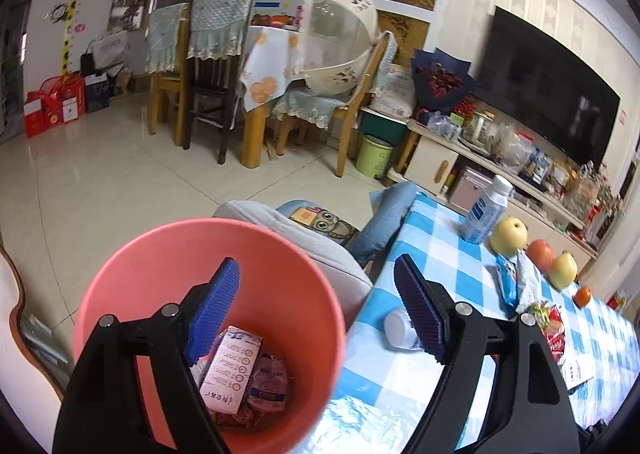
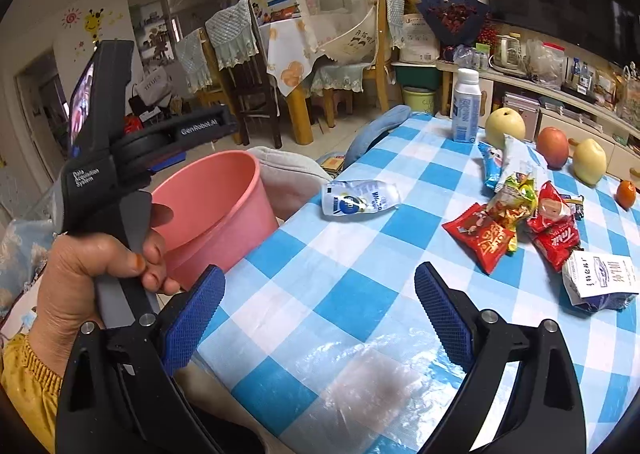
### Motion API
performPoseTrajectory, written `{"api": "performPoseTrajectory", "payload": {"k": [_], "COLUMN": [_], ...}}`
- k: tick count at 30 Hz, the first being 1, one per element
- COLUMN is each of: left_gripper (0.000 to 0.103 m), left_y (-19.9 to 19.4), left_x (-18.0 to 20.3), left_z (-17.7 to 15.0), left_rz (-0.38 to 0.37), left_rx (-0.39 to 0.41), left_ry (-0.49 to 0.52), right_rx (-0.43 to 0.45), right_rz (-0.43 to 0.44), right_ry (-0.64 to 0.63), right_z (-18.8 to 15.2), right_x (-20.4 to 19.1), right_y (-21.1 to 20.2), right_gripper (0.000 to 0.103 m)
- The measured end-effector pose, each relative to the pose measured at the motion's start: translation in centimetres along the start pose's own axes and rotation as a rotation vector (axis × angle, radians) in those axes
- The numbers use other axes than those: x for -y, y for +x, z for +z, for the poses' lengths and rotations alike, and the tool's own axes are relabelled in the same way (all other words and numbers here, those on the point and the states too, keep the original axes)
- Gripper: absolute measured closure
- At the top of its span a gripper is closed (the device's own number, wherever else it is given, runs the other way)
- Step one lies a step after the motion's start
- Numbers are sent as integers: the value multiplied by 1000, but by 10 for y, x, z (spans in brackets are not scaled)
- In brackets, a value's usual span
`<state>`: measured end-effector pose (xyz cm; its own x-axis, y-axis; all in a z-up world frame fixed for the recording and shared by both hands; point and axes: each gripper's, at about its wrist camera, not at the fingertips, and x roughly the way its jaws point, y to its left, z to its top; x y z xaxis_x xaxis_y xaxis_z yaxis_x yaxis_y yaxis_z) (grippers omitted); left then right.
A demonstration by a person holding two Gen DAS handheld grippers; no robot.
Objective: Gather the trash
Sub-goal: 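Move both tools back toward the remaining snacks on the table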
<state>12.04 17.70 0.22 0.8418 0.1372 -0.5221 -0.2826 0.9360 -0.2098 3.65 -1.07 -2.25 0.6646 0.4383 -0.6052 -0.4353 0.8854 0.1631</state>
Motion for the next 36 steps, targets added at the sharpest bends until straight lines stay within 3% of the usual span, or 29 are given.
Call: {"api": "performPoseTrajectory", "payload": {"k": [19,36], "left_gripper": [23,23], "left_y": [4,10], "left_x": [65,138], "left_z": [-20,-51], "left_rz": [-39,-145], "left_rx": [-11,-62], "left_ry": [164,334], "right_rx": [35,59], "right_rz": [-27,-110], "right_ry": [71,210], "right_z": [-9,-14], "right_x": [52,128], "right_y": [-31,-66], "right_gripper": [8,8]}}
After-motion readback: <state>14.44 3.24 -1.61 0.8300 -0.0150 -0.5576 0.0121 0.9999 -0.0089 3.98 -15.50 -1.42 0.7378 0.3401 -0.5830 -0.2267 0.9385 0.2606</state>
